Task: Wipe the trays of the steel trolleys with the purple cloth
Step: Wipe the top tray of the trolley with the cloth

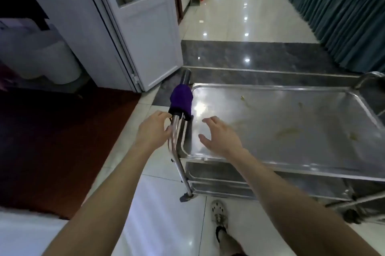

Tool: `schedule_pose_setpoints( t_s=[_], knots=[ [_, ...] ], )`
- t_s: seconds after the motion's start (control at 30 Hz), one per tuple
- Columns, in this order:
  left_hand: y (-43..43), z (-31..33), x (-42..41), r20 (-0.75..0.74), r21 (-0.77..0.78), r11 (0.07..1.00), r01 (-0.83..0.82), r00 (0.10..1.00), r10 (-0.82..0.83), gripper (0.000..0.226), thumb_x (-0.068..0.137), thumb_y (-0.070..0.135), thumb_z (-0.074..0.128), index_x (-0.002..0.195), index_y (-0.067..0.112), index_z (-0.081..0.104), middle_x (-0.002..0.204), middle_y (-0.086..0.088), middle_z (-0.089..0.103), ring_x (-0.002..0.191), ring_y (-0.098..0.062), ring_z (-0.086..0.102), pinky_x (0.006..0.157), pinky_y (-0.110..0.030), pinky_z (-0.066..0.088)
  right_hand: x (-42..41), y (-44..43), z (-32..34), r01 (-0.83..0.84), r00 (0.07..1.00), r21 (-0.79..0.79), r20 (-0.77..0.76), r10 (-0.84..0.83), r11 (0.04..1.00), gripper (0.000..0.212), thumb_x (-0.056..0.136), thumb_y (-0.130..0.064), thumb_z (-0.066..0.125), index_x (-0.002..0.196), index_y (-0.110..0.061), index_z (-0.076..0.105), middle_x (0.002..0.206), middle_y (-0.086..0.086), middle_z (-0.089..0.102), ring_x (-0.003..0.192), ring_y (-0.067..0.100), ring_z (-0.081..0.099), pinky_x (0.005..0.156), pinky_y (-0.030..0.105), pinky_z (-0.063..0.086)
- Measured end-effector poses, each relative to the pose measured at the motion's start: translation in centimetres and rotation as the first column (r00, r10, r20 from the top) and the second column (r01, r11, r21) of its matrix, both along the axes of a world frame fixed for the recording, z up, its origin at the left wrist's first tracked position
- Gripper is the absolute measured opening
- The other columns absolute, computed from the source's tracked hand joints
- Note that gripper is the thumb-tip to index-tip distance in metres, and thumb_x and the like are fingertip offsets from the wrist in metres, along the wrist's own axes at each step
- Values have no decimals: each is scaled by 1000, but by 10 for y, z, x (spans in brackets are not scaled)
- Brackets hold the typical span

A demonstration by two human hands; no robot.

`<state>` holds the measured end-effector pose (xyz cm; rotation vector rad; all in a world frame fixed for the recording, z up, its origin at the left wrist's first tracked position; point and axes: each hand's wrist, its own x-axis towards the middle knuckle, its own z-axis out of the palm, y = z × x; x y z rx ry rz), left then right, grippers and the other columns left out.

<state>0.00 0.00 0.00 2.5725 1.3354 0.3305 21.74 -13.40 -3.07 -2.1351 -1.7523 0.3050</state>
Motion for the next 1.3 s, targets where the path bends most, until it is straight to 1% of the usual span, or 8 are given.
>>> schedule_pose_setpoints(
  t_s=[0.33,0.57,0.73,0.9,1.03,1.13,1.23,1.3],
  knots=[
    [102,-51,42,-72,-203,969,-144,989,132,55,92,23,85,142,26,64,138,4,70,124,-19,68,102,-42,59,12,133,-52,-42,987,-149,-161,18,988,50,98,-43,70,142,-22,54,129,2,58,110,27,63,94,44,57],
    [116,-81,39,3,-296,953,-60,998,64,64,84,27,92,134,34,54,128,11,73,114,-14,68,95,-35,58,0,153,-65,-6,979,-99,-202,-14,995,22,97,-21,68,113,-16,53,109,4,59,89,25,60,79,40,52],
    [111,-81,28,91,-168,985,-26,995,41,27,101,14,73,123,29,68,111,5,79,98,-19,74,88,-38,64,-4,137,-54,103,977,8,-188,-100,995,9,98,-16,61,106,-14,58,99,4,63,82,24,54,81,40,47],
    [101,-45,14,268,-25,1000,3,964,4,18,97,21,69,115,25,71,103,10,64,88,-8,59,78,-27,53,-15,109,-20,242,964,170,-157,-216,955,11,94,-18,61,100,-10,62,91,5,62,77,23,48,78,40,42],
    [80,-12,7,415,-90,991,99,908,-53,11,101,21,66,108,29,64,95,12,66,87,-5,64,75,-18,51,-28,70,-2,323,942,311,-199,-271,894,11,95,-23,62,99,-13,62,95,3,58,75,24,54,71,39,46],
    [60,0,7,457,-89,980,178,881,-118,19,101,20,64,108,36,57,89,19,65,84,5,65,66,-8,45,-30,39,2,424,892,308,-304,-334,852,7,98,-30,56,102,-24,54,88,-6,59,71,19,55,59,36,43],
    [45,7,16,490,-89,966,243,855,-170,21,101,15,63,115,31,61,96,10,68,88,-1,65,74,-19,50,-22,14,9,469,869,309,-331,-369,827,8,102,-31,57,109,-28,55,84,-11,61,67,9,52,55,20,34],
    [38,12,23,526,-90,962,257,833,-173,23,101,13,62,118,30,62,100,9,70,89,-6,65,79,-25,53,-13,1,22,458,878,355,-325,-352,815,9,104,-29,58,112,-26,60,87,-13,62,70,7,52,58,21,35]
  ],
)
